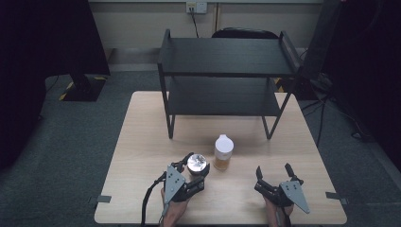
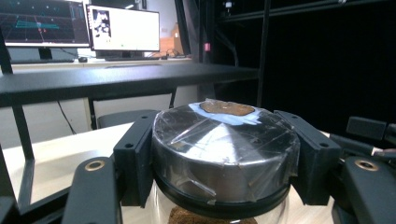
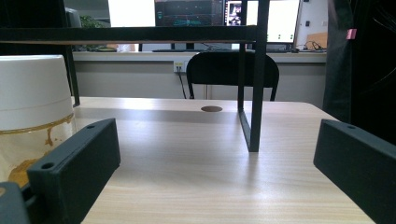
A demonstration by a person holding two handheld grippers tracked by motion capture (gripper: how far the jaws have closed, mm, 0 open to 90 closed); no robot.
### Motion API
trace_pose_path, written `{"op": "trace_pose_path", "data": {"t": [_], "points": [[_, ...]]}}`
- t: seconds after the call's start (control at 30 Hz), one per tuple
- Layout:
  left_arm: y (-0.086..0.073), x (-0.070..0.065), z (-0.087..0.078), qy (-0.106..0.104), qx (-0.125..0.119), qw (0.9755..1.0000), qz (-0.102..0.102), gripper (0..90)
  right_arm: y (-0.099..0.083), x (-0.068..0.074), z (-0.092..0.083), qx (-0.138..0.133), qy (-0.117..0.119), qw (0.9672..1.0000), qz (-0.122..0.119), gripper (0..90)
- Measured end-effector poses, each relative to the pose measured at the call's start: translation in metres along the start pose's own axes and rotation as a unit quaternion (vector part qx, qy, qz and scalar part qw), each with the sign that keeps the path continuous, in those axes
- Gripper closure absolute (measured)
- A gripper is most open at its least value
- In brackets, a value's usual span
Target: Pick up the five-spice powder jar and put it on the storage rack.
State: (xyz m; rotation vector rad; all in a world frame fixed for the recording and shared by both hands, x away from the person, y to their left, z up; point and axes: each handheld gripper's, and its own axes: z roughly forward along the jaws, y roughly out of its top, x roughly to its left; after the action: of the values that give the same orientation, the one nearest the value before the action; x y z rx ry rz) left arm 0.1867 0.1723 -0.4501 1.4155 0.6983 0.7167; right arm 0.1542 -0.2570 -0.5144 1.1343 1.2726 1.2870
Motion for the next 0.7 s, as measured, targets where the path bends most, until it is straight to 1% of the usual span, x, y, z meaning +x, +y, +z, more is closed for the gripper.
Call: {"op": "trace_pose_path", "data": {"t": [0.07, 0.17, 0.27, 0.3, 0.43, 0.47, 0.57, 0.7], "points": [[0.004, 0.005, -0.001, -0.008, -0.004, 1.0, -0.004, 35.2, 0.0, 0.0, 0.0, 0.0, 0.0, 1.0, 0.0, 0.0], [0.012, 0.012, -0.002, -0.018, -0.006, 0.9998, 0.0, 35.2, 0.0, 0.0, 0.0, 0.0, 0.0, 1.0, 0.0, 0.0], [0.017, 0.021, -0.002, -0.03, -0.015, 0.9993, -0.015, 35.2, 0.0, 0.0, 0.0, 0.0, 0.0, 1.0, 0.0, 0.0], [0.019, 0.024, -0.002, -0.035, -0.017, 0.9991, -0.016, 35.2, 0.0, 0.0, 0.0, 0.0, 0.0, 1.0, 0.0, 0.0], [0.031, 0.031, -0.001, -0.045, -0.018, 0.9988, -0.007, 35.2, 0.0, 0.0, 0.0, 0.0, 0.0, 1.0, 0.0, 0.0], [0.034, 0.032, -0.001, -0.045, -0.019, 0.9988, -0.005, 35.2, 0.0, 0.0, 0.0, 0.0, 0.0, 1.0, 0.0, 0.0], [0.042, 0.039, 0.0, -0.055, -0.02, 0.9982, -0.008, 35.2, 0.0, 0.0, 0.0, 0.0, -0.001, 1.0, 0.0, 0.0], [0.053, 0.046, 0.002, -0.067, -0.016, 0.9976, 0.006, 35.2, 0.0, 0.0, 0.0, 0.0, -0.001, 1.0, 0.0, 0.0]]}}
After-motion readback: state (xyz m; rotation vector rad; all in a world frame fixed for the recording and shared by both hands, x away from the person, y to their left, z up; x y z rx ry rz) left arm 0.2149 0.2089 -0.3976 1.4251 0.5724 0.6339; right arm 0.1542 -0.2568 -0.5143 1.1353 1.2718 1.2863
